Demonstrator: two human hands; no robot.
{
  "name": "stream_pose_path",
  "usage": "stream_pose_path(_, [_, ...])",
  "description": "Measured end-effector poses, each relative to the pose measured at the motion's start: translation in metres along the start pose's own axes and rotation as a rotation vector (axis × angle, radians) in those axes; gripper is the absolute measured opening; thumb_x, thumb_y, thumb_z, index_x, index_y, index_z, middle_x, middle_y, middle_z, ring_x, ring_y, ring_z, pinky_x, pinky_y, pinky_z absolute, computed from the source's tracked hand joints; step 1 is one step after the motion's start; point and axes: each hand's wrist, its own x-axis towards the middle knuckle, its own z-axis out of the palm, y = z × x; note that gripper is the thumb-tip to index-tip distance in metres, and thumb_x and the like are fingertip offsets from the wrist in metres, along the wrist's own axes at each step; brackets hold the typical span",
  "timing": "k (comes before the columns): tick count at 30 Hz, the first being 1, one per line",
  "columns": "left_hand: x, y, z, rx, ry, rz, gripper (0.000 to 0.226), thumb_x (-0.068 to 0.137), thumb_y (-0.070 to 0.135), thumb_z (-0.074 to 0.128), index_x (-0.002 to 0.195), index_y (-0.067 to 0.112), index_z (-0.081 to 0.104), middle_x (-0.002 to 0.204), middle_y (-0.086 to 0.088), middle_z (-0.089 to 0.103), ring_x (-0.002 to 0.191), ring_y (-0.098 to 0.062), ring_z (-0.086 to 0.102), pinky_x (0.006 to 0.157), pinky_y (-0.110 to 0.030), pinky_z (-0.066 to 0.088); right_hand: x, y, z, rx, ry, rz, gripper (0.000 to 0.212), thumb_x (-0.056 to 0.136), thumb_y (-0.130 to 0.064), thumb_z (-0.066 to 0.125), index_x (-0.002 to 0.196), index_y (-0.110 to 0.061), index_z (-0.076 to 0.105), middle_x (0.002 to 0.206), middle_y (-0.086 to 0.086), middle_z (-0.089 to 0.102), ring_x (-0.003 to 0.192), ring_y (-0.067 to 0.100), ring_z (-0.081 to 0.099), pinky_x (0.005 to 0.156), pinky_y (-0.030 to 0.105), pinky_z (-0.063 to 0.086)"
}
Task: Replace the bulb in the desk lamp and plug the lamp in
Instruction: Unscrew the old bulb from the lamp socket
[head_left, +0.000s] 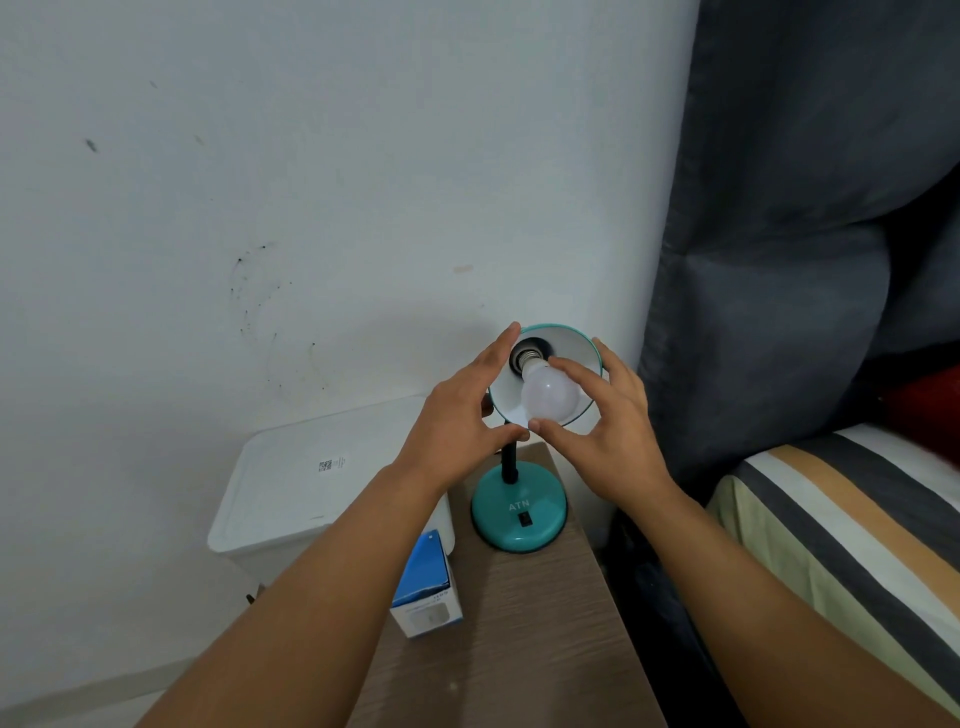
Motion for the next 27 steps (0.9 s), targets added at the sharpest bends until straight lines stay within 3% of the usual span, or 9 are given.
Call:
stream_pose_path(6, [0.000, 0.007, -0.007, 0.108, -0.023, -0.004, 0.114, 0.081, 0.035, 0.085, 0.159, 0.046, 0.004, 0.166, 0.014, 0.023, 0.150, -0.008, 0.027, 0.116, -0.021, 0.028, -0.009, 0.000, -0.007, 0.069, -0.015, 0.016, 0.069, 0.079, -0.045, 0.077, 0.141, -0.039, 0.047, 0.161, -0.009, 0.020, 0.149, 0.009, 0.012, 0.117, 0.034, 0.019])
stream_pose_path(10, [-0.004, 0.014, -0.007, 0.128, -0.049, -0.038, 0.118, 0.081, 0.039, 0.084, 0.157, 0.051, -0.005, 0.170, 0.011, 0.012, 0.155, -0.013, 0.017, 0.122, -0.037, 0.030, -0.018, -0.004, -0.013, 0.097, -0.023, 0.008, 0.073, 0.076, -0.052, 0.072, 0.142, -0.037, 0.045, 0.161, -0.011, 0.019, 0.150, 0.007, 0.010, 0.119, 0.037, 0.018])
stream_pose_path(15, [-0.017, 0.023, -0.011, 0.185, -0.050, -0.078, 0.120, 0.083, 0.039, 0.083, 0.156, 0.049, -0.011, 0.170, 0.013, -0.002, 0.157, -0.013, 0.004, 0.122, -0.034, 0.021, -0.035, -0.008, -0.021, 0.112, 0.024, -0.012, 0.069, 0.074, -0.053, 0.073, 0.137, -0.041, 0.049, 0.157, -0.013, 0.028, 0.145, 0.009, 0.022, 0.115, 0.034, 0.025])
stream_pose_path(20, [-0.047, 0.037, -0.016, 0.156, -0.042, -0.136, 0.106, 0.089, 0.038, 0.077, 0.162, 0.031, 0.000, 0.170, 0.013, 0.002, 0.156, -0.010, -0.001, 0.123, -0.028, 0.014, -0.057, -0.014, -0.033, 0.114, 0.067, -0.020, 0.068, 0.072, -0.058, 0.070, 0.135, -0.043, 0.049, 0.133, -0.016, 0.046, 0.124, 0.005, 0.037, 0.100, 0.013, 0.030])
stream_pose_path(24, [-0.086, 0.043, -0.008, 0.136, -0.051, -0.192, 0.094, 0.095, 0.046, 0.066, 0.162, 0.029, 0.003, 0.169, 0.013, 0.005, 0.155, -0.007, -0.003, 0.124, -0.029, 0.011, -0.082, -0.010, -0.032, 0.186, 0.052, -0.012, 0.067, 0.074, -0.053, 0.072, 0.135, -0.037, 0.052, 0.119, -0.022, 0.053, 0.115, 0.003, 0.050, 0.095, 0.020, 0.042])
stream_pose_path(27, [-0.118, 0.043, 0.006, 0.099, -0.084, -0.245, 0.088, 0.097, 0.047, 0.063, 0.163, 0.027, 0.008, 0.167, 0.015, 0.010, 0.155, -0.008, -0.001, 0.119, -0.022, 0.008, -0.106, 0.000, -0.025, 0.229, 0.014, 0.032, 0.065, 0.073, -0.042, 0.080, 0.133, -0.035, 0.055, 0.121, -0.025, 0.055, 0.112, -0.002, 0.054, 0.090, 0.014, 0.046])
